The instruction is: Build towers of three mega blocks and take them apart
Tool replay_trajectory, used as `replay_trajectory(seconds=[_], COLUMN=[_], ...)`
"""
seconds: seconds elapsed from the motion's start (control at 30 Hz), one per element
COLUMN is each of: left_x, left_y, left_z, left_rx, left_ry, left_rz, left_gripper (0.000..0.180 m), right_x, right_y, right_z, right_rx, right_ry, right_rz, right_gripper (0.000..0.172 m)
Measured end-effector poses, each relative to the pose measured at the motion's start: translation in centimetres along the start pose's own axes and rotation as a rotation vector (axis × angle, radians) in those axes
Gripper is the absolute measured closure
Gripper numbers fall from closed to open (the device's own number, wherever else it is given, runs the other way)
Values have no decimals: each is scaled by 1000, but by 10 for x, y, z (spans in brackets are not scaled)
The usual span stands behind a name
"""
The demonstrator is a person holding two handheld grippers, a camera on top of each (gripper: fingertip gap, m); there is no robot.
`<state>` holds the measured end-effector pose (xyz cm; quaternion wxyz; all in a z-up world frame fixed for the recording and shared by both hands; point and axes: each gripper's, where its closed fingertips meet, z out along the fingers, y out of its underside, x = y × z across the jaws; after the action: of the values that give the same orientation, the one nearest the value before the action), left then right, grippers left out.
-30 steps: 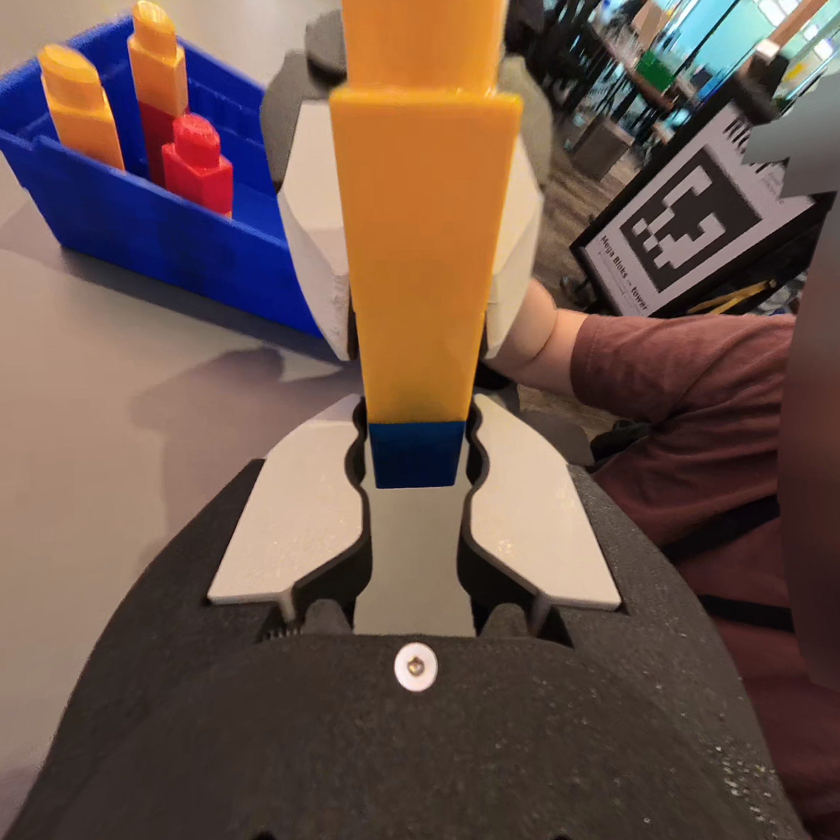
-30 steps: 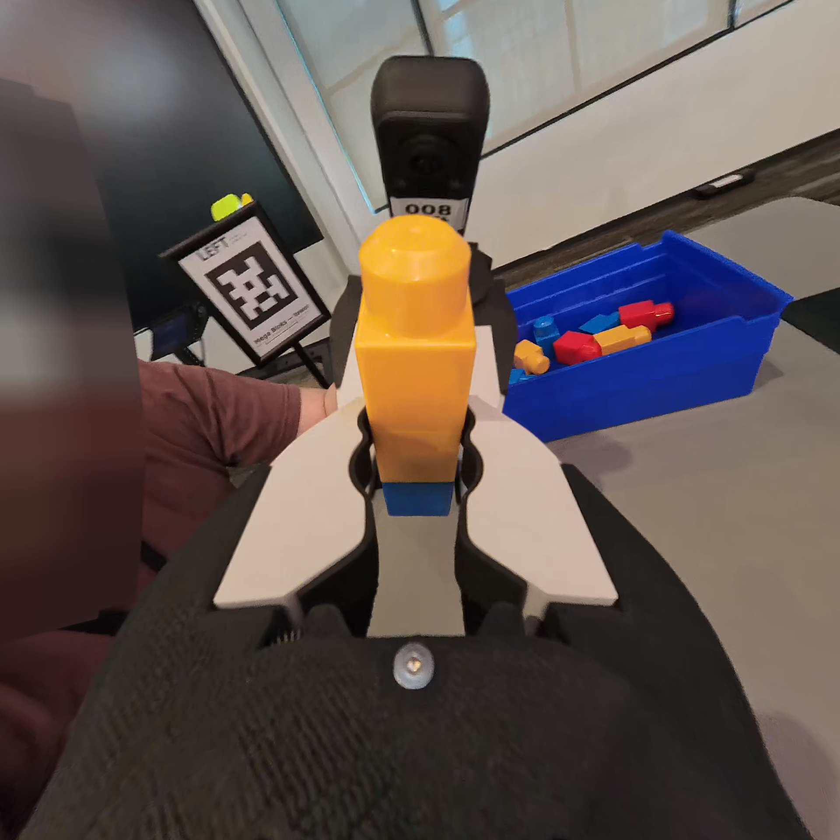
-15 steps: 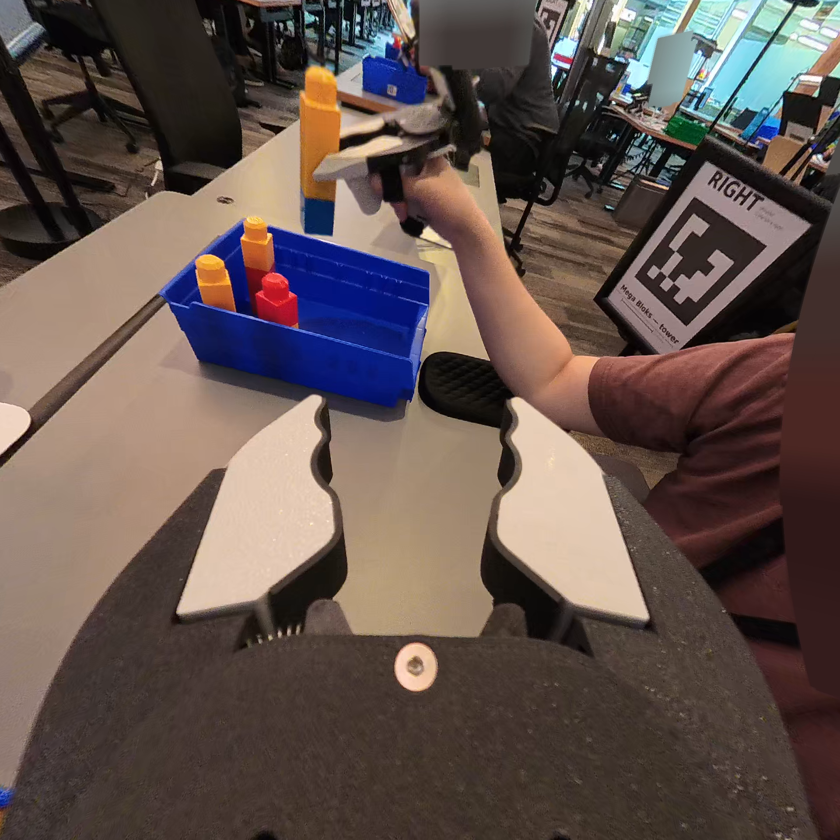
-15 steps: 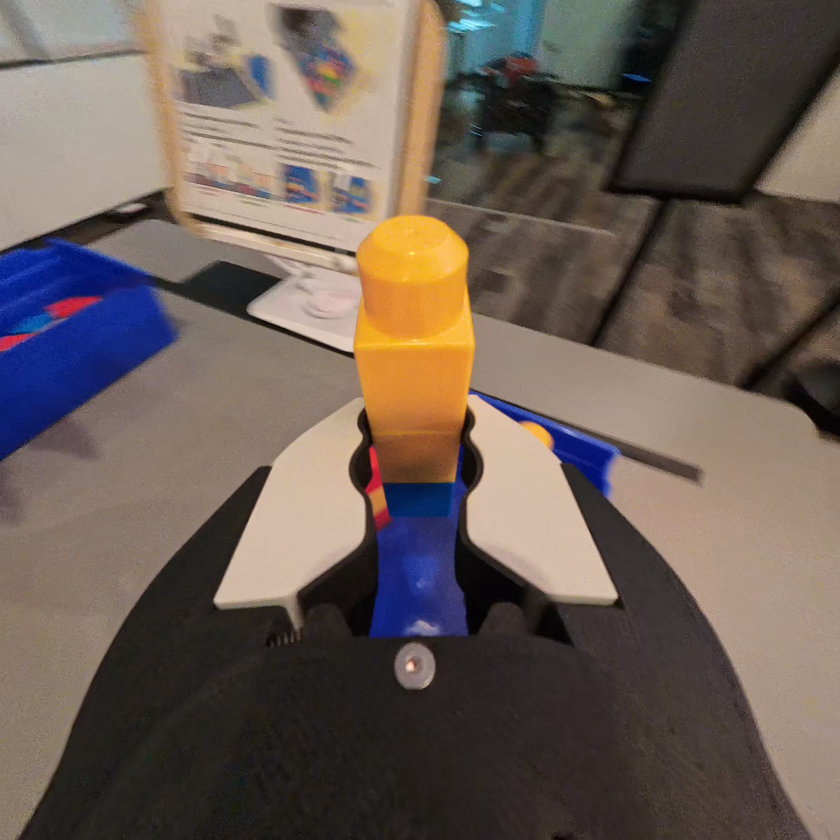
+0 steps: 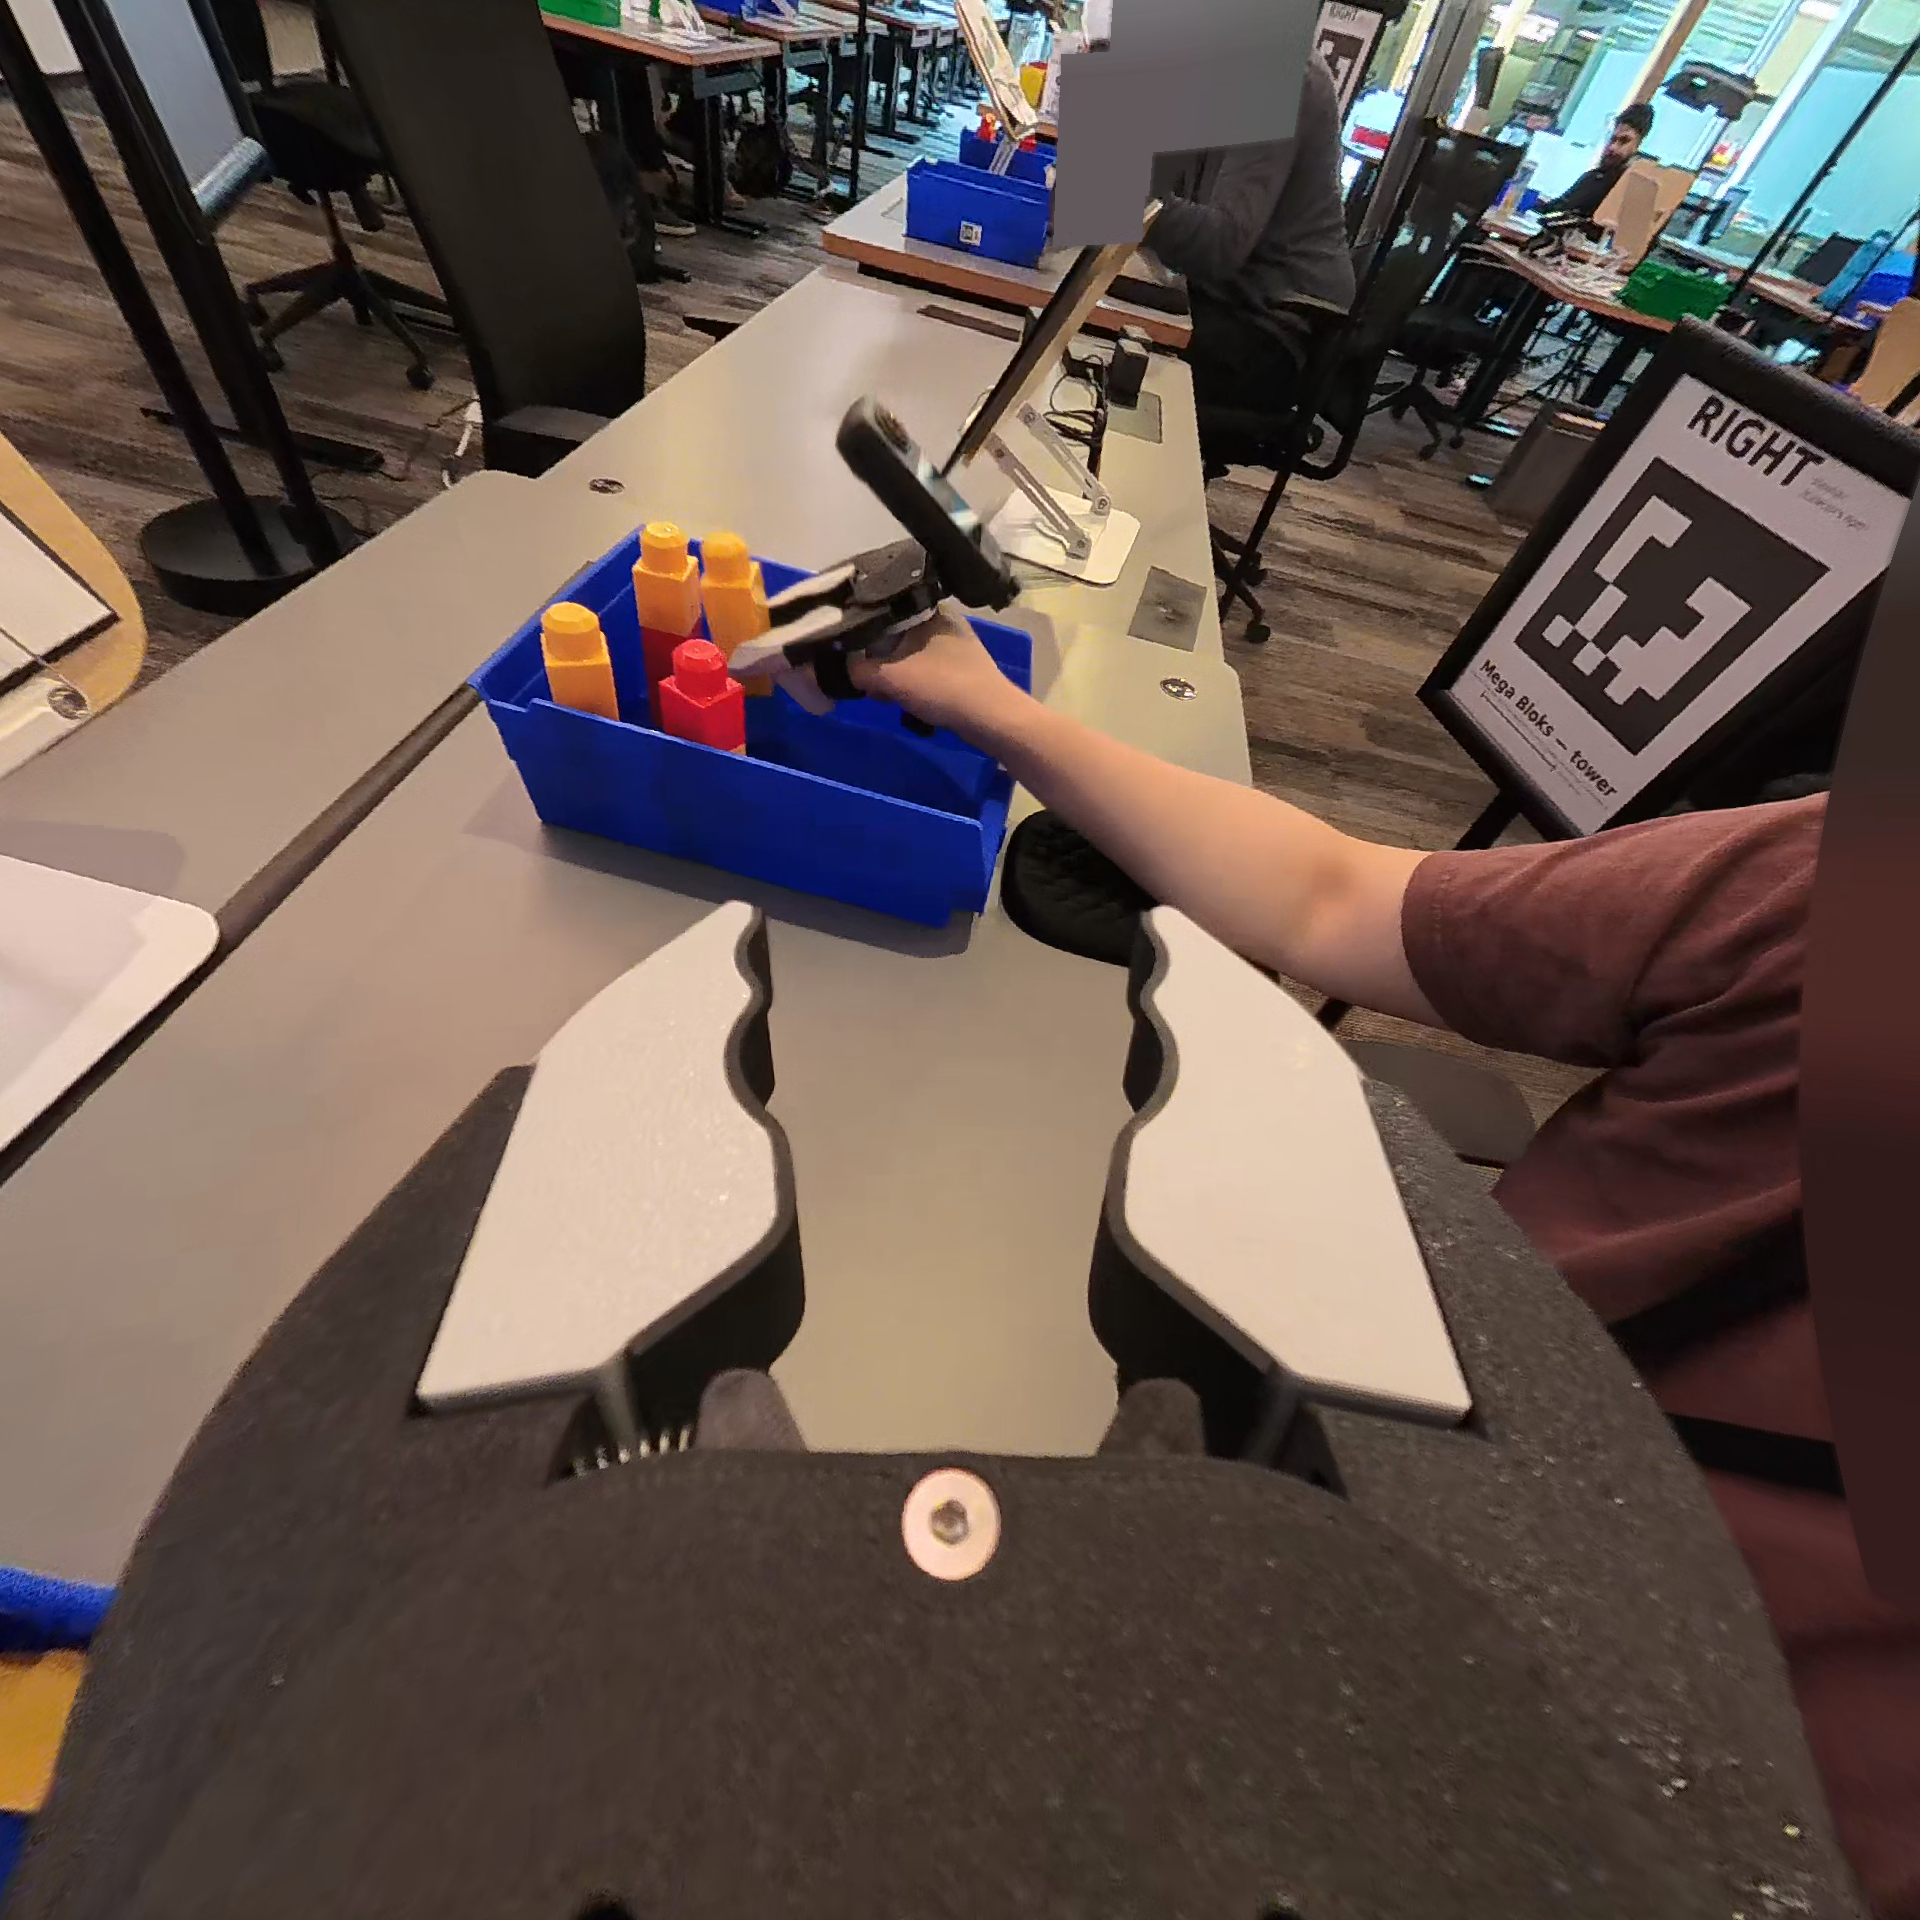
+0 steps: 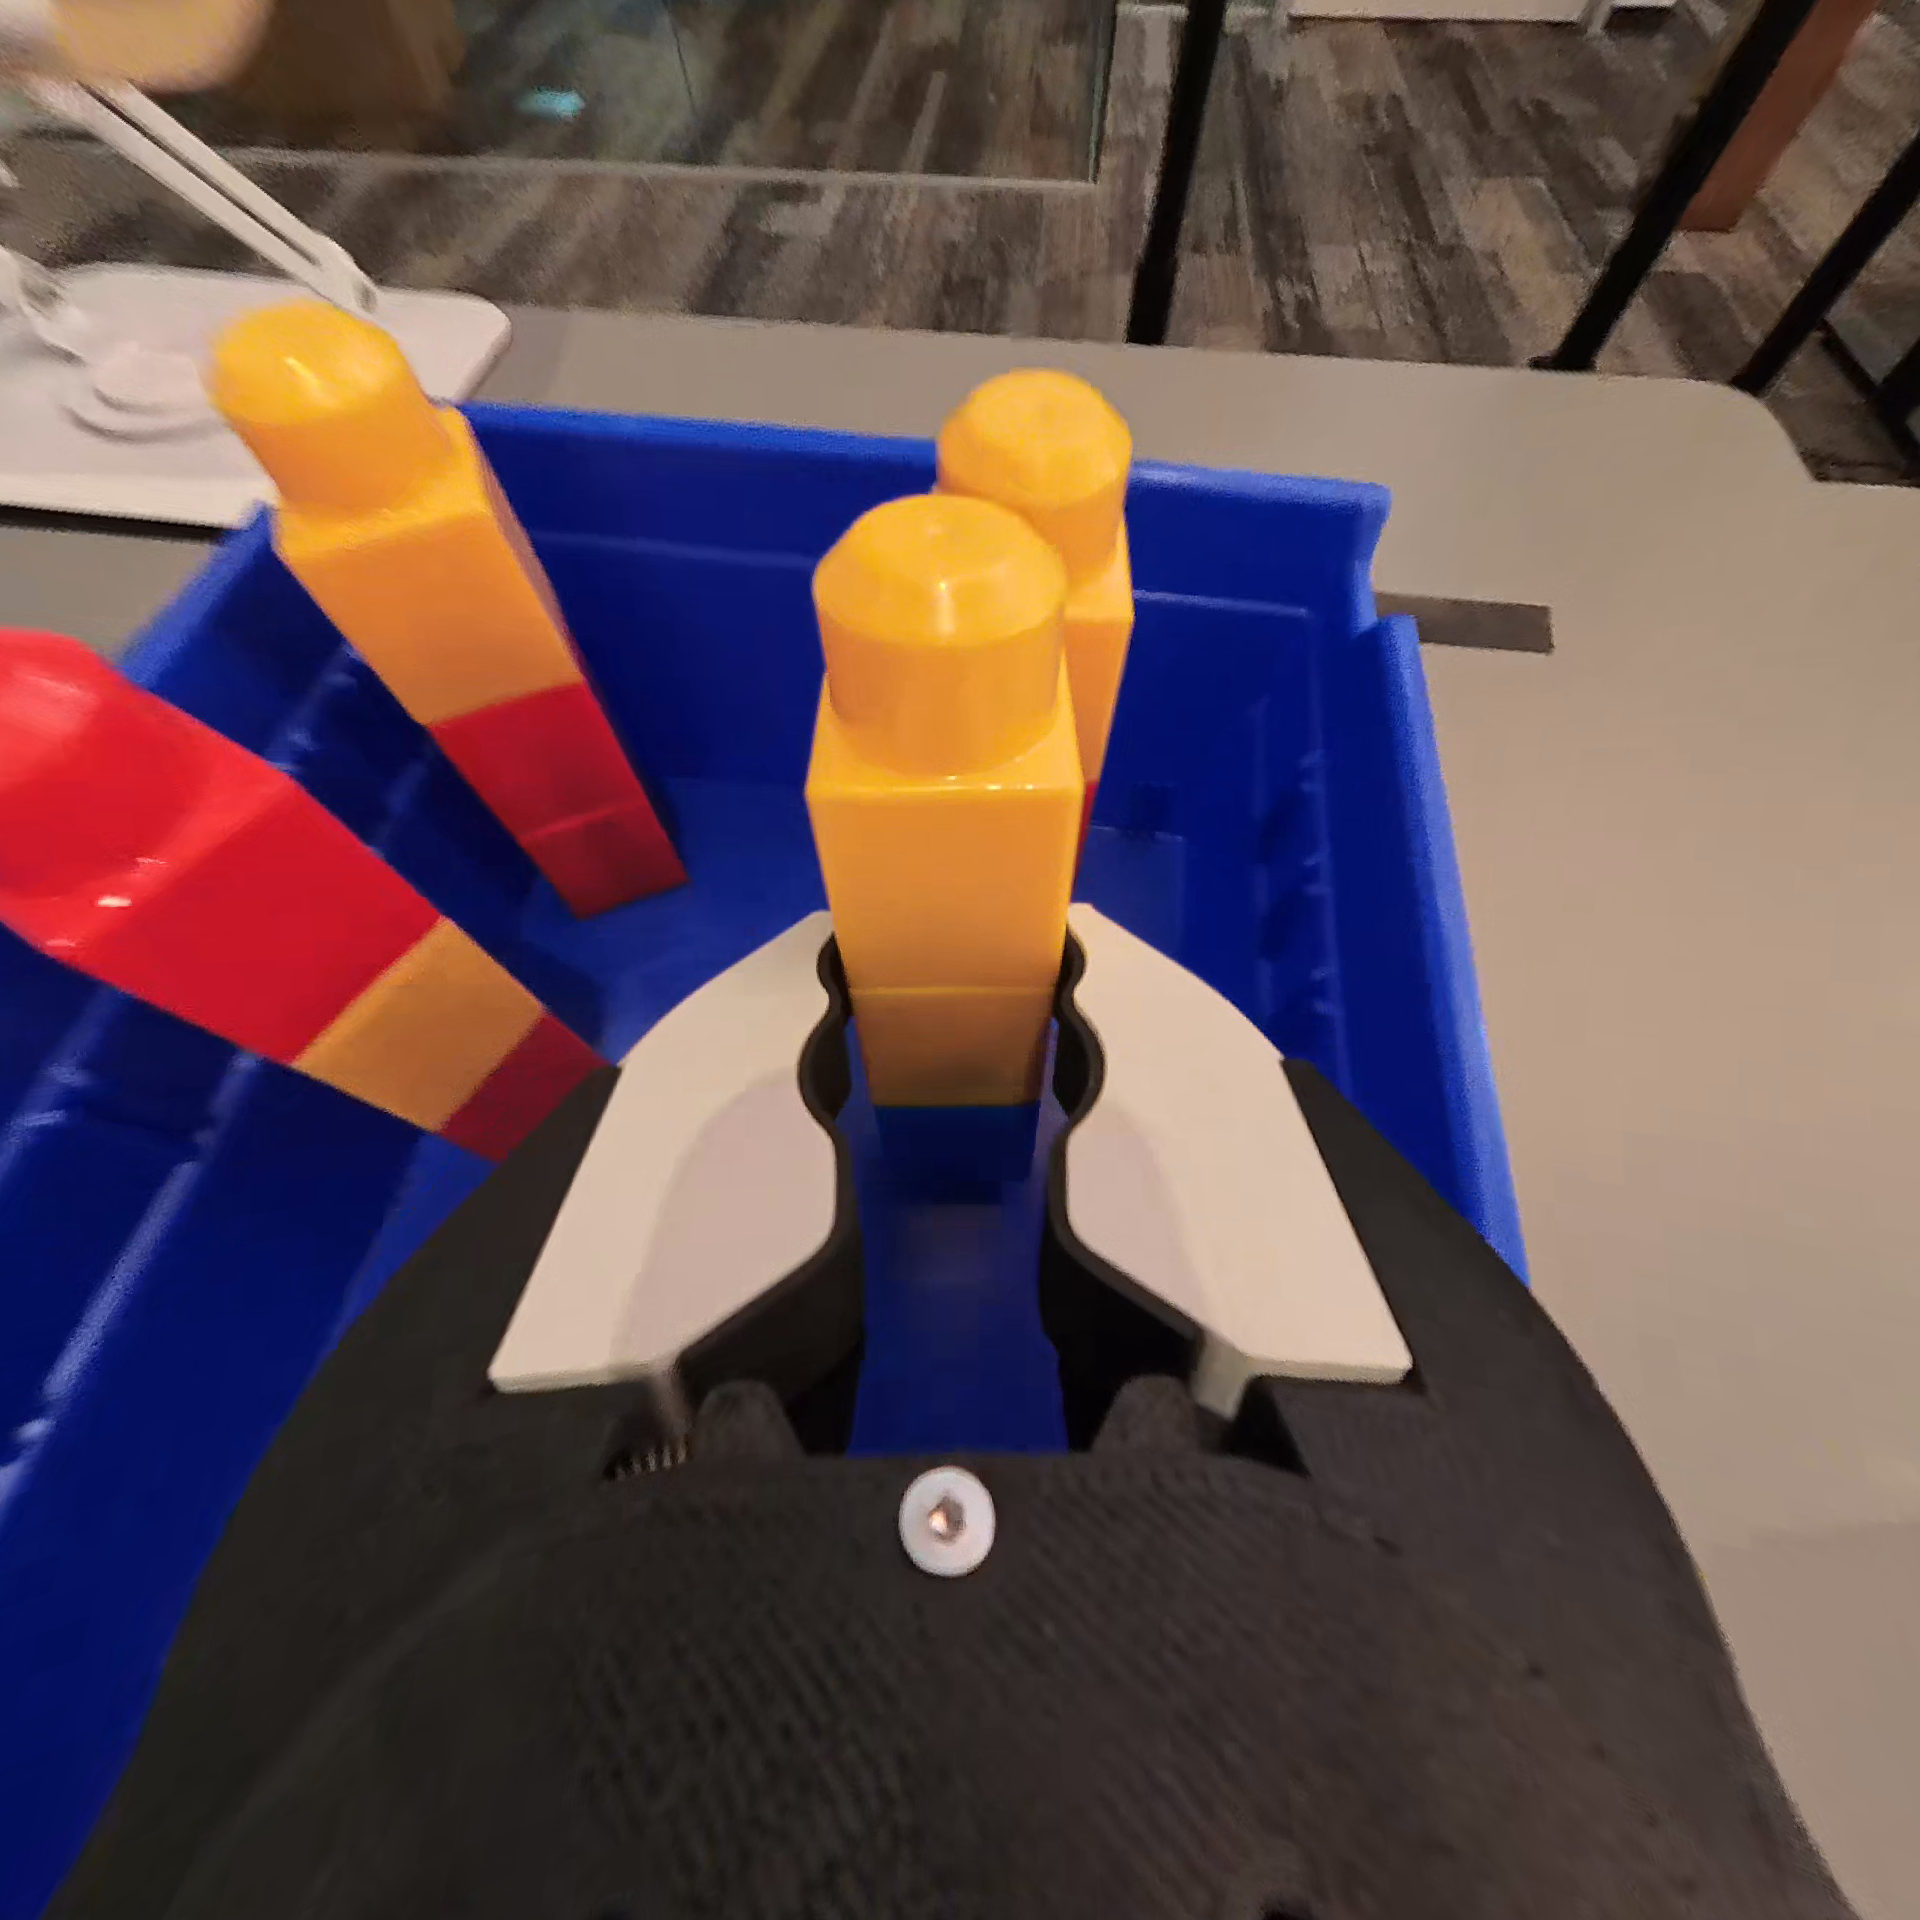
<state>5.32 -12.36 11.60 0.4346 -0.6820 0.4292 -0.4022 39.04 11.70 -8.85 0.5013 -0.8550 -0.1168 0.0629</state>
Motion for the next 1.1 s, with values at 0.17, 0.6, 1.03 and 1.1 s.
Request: replay_trajectory(seconds=[0.17,0.6,1.03,1.1], left_x=[-9,-170,-209,-214], left_y=[1,74,183,193], left_z=[-15,-140,-90,-102], left_rx=[-7,-126,-420,-495], left_ry=[-69,-817,-452,-519], left_rz=[-4,-356,-679,-634], left_gripper=[115,118,143,139], right_x=[8,-3,-13,-12], right_y=[8,-29,-82,-80], right_z=[2,-27,-74,-72], right_rx=[-24,82,391,382], right_ry=[32,95,227,217], right_rz=[24,-110,-252,-243], right_gripper=[135,91,90,90])
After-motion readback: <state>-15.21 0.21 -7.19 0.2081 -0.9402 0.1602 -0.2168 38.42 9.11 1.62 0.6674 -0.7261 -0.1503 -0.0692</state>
